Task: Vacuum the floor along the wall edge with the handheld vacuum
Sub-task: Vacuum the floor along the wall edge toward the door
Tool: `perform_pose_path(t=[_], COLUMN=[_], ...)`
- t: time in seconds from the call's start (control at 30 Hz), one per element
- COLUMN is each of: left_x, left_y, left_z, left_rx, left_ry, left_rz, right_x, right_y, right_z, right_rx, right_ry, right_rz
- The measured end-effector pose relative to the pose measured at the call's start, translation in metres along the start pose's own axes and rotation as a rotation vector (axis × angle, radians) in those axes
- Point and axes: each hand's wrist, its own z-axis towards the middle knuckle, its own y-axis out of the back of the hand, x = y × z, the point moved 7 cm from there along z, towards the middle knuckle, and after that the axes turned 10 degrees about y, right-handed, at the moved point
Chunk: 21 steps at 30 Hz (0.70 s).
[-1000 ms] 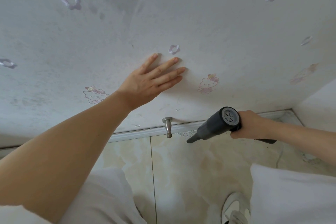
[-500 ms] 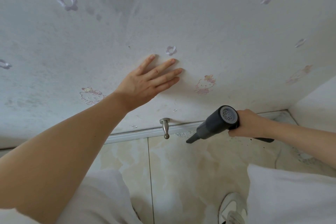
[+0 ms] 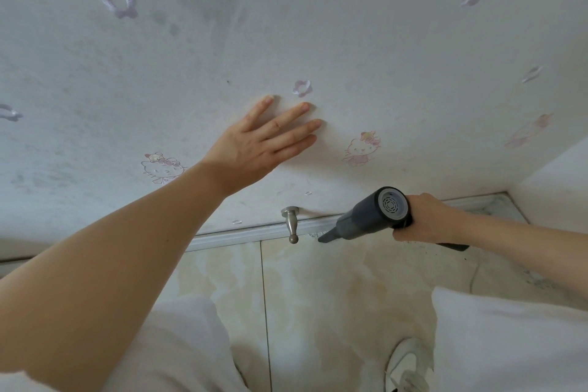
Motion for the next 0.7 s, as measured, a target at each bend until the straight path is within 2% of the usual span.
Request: perform_pose_path(t=[0.7], left_x=[0.004], left_y=[0.006], left_z=[-0.001], left_rx=[-0.019], left_ry=[0.005], left_rz=[0.014], right_x=[0.024], right_y=[-0.016], right_z=[0.013], right_rx=[-0.060], right_ry=[0.153], right_rz=[0.050])
